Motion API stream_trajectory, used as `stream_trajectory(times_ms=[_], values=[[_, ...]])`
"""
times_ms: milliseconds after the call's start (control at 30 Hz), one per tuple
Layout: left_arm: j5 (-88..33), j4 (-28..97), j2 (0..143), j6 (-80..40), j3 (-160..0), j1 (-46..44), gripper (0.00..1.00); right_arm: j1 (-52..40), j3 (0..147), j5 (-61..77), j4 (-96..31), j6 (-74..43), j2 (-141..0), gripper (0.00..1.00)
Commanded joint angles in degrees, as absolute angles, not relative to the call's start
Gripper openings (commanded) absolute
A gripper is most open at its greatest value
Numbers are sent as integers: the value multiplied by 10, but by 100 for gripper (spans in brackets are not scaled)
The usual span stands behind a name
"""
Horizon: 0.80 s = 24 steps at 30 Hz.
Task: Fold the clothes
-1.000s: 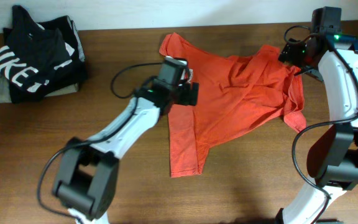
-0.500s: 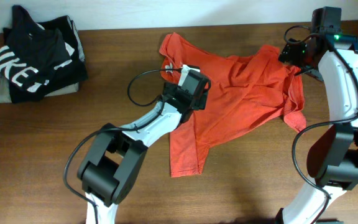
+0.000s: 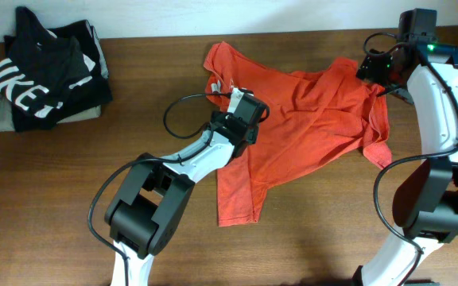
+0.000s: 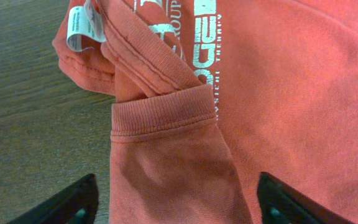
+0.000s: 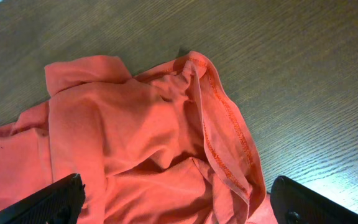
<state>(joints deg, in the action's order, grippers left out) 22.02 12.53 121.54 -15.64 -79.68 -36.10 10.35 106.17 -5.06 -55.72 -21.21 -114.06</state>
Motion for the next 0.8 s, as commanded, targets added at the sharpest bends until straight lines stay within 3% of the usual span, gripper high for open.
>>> stream_trajectory(times_ms=[0, 167, 433, 767], values=[[234, 133, 1220, -158, -805, -363, 76, 102, 1060, -54, -557, -217, -1138, 99], [234, 141, 1232, -158, -805, -363, 77, 102, 1060, -54, -557, -217, -1138, 99], [234, 120, 1231, -158, -808, -386, 96, 102, 1060, -54, -557, -217, -1138, 99], [238, 142, 1232, -158, -821, -388, 95, 102, 1060, -54, -557, -217, -1138, 99]])
